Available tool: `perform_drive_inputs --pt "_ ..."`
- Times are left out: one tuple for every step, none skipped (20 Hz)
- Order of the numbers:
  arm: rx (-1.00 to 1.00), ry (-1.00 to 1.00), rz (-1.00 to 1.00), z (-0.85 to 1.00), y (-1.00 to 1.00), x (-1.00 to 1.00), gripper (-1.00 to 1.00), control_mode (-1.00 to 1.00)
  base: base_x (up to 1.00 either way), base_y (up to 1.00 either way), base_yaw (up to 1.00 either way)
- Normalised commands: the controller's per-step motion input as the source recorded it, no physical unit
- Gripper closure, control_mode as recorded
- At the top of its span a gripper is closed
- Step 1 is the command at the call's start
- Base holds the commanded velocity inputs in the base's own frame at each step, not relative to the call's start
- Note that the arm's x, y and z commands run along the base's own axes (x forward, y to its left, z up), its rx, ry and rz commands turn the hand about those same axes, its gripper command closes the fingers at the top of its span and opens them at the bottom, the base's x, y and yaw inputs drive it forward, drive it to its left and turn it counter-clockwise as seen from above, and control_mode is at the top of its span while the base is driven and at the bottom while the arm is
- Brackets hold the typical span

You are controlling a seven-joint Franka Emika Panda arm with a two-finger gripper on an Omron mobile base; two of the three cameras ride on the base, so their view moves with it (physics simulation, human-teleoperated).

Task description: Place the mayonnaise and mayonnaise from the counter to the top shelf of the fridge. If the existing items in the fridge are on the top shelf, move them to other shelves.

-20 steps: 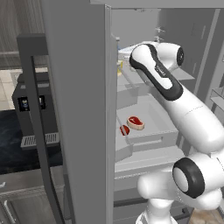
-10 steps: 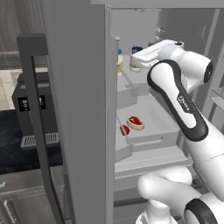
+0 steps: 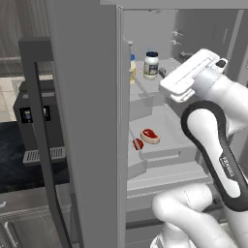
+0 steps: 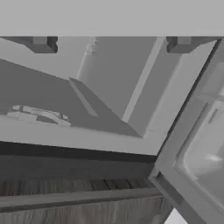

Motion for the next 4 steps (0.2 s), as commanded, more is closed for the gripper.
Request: perform_drive_inputs --pt "-0.10 -0.23 0.00 0.00 0.00 -1.00 -1.00 -1.00 0.00 0.00 0.00" --pt "-0.10 -0.23 0.00 0.00 0.00 -1.00 -1.00 -1.00 0.00 0.00 0.00" --pt "-0.10 -0.26 0.01 0.00 0.00 -1.00 -1.00 -1.00 0.00 0.00 0.00" --pt "-0.09 -0.30 0.04 0.06 0.00 -1.00 -1.00 -1.00 0.00 0.00 0.00"
